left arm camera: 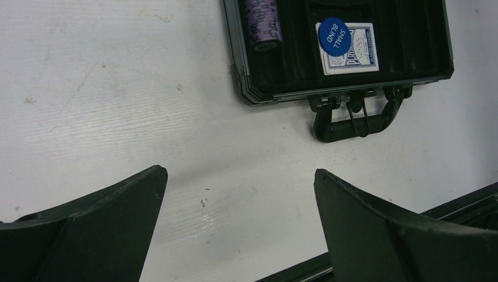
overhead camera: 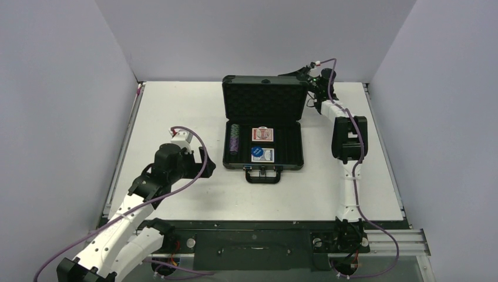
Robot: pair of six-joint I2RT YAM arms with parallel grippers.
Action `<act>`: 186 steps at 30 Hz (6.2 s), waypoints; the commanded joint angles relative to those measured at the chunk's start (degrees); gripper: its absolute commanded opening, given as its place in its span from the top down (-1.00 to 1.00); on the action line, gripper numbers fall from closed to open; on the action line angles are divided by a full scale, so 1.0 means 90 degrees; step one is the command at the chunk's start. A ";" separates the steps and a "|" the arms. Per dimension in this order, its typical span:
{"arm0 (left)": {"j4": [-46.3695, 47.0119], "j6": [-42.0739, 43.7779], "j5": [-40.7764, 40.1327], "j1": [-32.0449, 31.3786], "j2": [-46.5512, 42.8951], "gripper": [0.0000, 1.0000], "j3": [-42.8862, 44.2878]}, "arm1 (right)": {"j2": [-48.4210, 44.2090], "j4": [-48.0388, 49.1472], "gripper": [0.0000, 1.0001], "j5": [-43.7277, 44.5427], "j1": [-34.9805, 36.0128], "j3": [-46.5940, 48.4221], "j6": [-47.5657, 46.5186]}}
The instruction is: Pack up texas hold em set
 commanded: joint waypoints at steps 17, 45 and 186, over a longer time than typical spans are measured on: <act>0.0061 -0.0468 0.0277 0.0004 -0.0701 -0.93 0.0014 | -0.1949 -0.1074 0.96 -0.0217 -0.0031 -0.1583 -0.1733; -0.0632 -0.0509 -0.0113 -0.0501 -0.1412 -0.93 0.0070 | -0.4834 -0.9403 0.15 0.2377 0.0276 -0.1724 -0.8219; 0.6778 -0.6015 -0.1935 -0.3766 0.5665 0.78 -0.0433 | -0.5174 -0.7322 0.58 0.4369 0.1492 -0.7513 -0.8045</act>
